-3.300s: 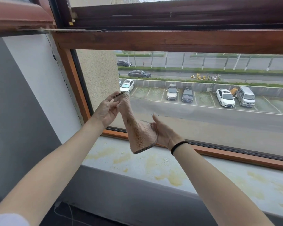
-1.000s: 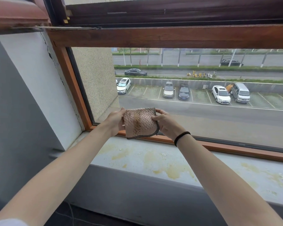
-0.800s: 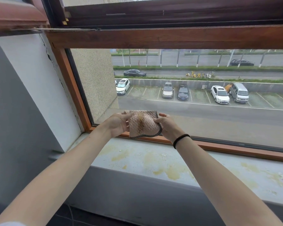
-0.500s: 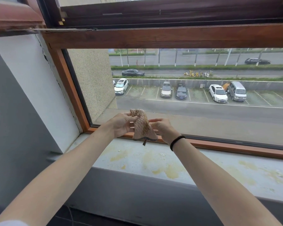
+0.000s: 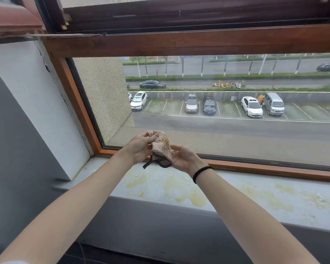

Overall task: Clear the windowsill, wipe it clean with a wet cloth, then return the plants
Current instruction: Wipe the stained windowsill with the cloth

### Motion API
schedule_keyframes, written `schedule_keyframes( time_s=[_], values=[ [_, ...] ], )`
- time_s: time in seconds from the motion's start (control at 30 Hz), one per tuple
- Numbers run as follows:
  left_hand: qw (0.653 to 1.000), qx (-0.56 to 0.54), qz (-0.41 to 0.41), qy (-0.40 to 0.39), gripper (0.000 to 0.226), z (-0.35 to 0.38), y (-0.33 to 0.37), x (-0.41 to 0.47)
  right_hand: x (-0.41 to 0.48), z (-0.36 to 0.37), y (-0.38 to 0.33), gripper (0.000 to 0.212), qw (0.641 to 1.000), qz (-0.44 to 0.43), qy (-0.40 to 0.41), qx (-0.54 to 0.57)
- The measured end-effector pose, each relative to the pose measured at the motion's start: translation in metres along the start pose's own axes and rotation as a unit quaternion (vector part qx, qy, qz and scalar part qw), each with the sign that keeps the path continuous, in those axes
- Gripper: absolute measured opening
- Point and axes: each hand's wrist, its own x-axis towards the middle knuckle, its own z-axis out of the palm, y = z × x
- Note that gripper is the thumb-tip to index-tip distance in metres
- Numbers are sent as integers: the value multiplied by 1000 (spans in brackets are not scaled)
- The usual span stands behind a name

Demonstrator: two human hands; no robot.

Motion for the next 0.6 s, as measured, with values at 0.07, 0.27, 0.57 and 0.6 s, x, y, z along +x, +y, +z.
schedule_keyframes(
  time_s=[0.07, 0.27, 0.57, 0.6],
  values=[
    [1000, 18, -8, -6, 8, -3, 1, -2, -3, 1, 4, 26, 1000, 3, -7, 7],
    [995, 102, -10, -3, 37, -9, 3, -5, -7, -2, 9, 25, 1000, -11, -5, 28],
    [994, 98, -13, 38, 33, -12, -21, -4, -4, -6, 12, 18, 1000, -18, -11, 5],
    [997, 74, -24, 22, 29, -12, -23, -6, -3, -8, 12, 16, 1000, -22, -7, -9]
  ],
)
